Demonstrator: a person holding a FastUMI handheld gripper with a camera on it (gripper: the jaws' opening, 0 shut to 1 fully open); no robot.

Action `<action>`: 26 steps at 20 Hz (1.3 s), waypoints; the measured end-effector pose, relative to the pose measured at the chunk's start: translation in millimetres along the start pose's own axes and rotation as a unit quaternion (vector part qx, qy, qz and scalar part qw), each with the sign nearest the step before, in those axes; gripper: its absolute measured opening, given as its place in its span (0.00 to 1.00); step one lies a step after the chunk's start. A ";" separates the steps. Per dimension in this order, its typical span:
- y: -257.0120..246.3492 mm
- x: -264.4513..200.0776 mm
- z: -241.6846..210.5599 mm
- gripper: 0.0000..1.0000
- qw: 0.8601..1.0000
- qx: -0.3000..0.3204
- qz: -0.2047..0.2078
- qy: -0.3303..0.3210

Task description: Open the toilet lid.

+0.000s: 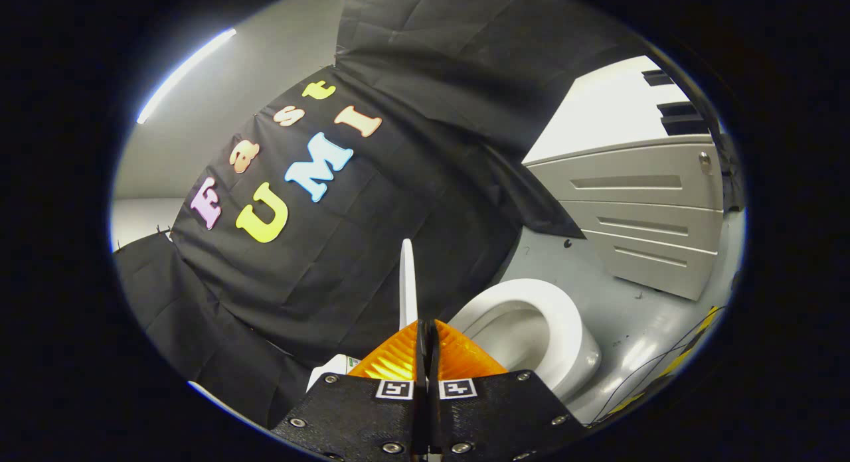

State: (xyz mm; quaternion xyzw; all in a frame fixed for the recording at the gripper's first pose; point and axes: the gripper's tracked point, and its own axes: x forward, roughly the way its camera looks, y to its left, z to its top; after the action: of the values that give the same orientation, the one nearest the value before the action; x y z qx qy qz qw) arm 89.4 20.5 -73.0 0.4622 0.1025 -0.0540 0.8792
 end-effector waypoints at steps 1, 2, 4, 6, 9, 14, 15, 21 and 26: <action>5.5 -1.1 0.2 0.00 1.000 -0.009 0.002 0.002; 10.6 -1.1 0.9 0.00 1.000 -0.017 0.004 0.002; 19.0 -1.1 1.9 0.00 1.000 -0.023 0.006 0.002; 27.8 -3.9 2.2 0.00 1.000 -0.030 0.010 0.000; 41.1 -6.3 1.8 0.00 0.999 -0.049 0.015 -0.001; 64.3 -13.2 -0.6 0.00 0.997 -0.068 0.026 -0.006; 69.4 -14.3 -0.6 0.00 0.997 -0.075 0.027 -0.006; 101.7 -21.1 -4.8 0.00 0.993 -0.112 0.043 -0.005; 129.7 -29.4 -11.1 0.00 0.992 -0.108 0.061 -0.001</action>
State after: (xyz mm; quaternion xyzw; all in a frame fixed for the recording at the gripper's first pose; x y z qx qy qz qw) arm 84.0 103.2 31.6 0.3698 0.0785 0.0101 0.9257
